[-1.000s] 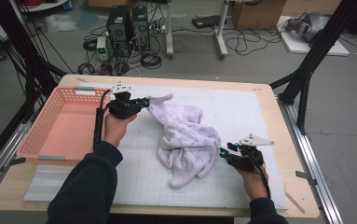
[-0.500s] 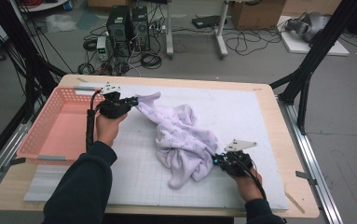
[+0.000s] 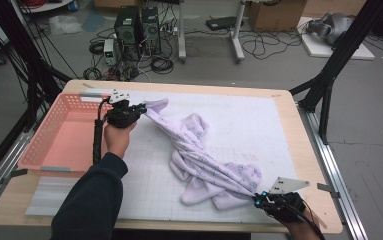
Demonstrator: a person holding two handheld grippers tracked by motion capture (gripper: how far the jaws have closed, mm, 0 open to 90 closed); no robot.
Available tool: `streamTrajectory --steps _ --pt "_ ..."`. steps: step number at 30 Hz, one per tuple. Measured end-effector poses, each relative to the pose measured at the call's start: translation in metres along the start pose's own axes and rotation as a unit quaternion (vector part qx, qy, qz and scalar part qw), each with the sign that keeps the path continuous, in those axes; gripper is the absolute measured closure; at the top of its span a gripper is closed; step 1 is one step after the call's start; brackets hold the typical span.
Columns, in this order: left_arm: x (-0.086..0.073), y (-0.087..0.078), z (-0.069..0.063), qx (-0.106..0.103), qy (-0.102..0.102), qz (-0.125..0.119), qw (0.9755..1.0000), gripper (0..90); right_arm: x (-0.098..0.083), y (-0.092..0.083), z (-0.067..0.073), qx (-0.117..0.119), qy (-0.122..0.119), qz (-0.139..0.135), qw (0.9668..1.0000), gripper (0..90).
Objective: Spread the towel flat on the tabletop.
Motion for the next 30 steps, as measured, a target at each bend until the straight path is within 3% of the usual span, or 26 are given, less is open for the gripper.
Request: streamTrajectory --steps 3,5,7,9,12,14,16,19,21,22,23,24,25,30 --pt "-0.001 0.002 -0.004 -0.008 0.003 0.002 1.0 85.6 0.026 -0.014 -0.007 0.004 0.023 -0.083 0.9963 65.8" --pt "-0.001 0.002 -0.005 -0.01 0.002 0.002 1.0 85.5 0.046 -0.019 -0.017 -0.006 0.027 -0.122 0.9922 62.8" --pt "-0.001 0.003 -0.005 -0.011 0.002 0.002 0.9999 85.4 0.065 -0.015 -0.031 -0.029 0.024 -0.129 0.9909 59.5" --pt "-0.002 0.004 -0.007 -0.014 0.0 0.003 0.9999 85.4 0.084 -0.002 -0.044 -0.038 0.023 -0.133 0.9901 56.3" --pt "-0.002 0.004 -0.007 -0.015 0.001 0.002 0.9999 85.3 0.106 0.034 -0.06 -0.046 0.027 -0.115 0.9919 50.9" --pt "-0.001 0.004 -0.007 -0.019 0.001 0.001 0.9998 85.2 0.116 0.062 -0.062 -0.039 0.035 -0.104 0.9933 49.2" --pt "-0.002 0.004 -0.008 -0.021 0.002 0.002 0.9998 85.2 0.121 0.088 -0.056 -0.025 0.037 -0.083 0.9956 47.2" --pt "-0.004 0.004 -0.008 -0.024 0.004 0.006 0.9997 85.2 0.121 0.119 -0.039 -0.005 0.021 -0.041 0.9989 48.7" --pt "-0.003 0.004 -0.009 -0.026 0.004 0.003 0.9997 85.2 0.111 0.134 -0.028 0.03 0.03 0.001 0.9991 55.8" --pt "-0.002 0.003 -0.01 -0.027 0.006 0.002 0.9996 85.2 0.107 0.138 -0.024 0.032 0.024 0.008 0.9992 59.0" --pt "-0.001 0.003 -0.01 -0.027 0.008 0.0 0.9996 85.3 0.106 0.136 -0.022 0.029 0.018 0.001 0.9994 74.1" --pt "-0.001 0.003 -0.011 -0.027 0.009 0.0 0.9996 85.3 0.103 0.133 -0.015 0.054 0.019 0.006 0.9983 85.7" --pt "-0.001 0.003 -0.011 -0.027 0.008 0.001 0.9996 85.3 0.1 0.13 -0.011 0.061 0.013 0.008 0.998 89.3" --pt "-0.003 0.006 -0.014 -0.024 0.01 0.004 0.9997 85.3 0.088 0.108 0.011 0.082 -0.008 0.005 0.9966 90.0"
Point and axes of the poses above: each handheld gripper's, and its own axes: y roughly forward along the jaws, x roughly out of its top, z roughly to its left, the point moved 10 cm from there along y, roughly forward along the jaws, and after that the axes turned 2 degrees about y, right-handed, at the moved point
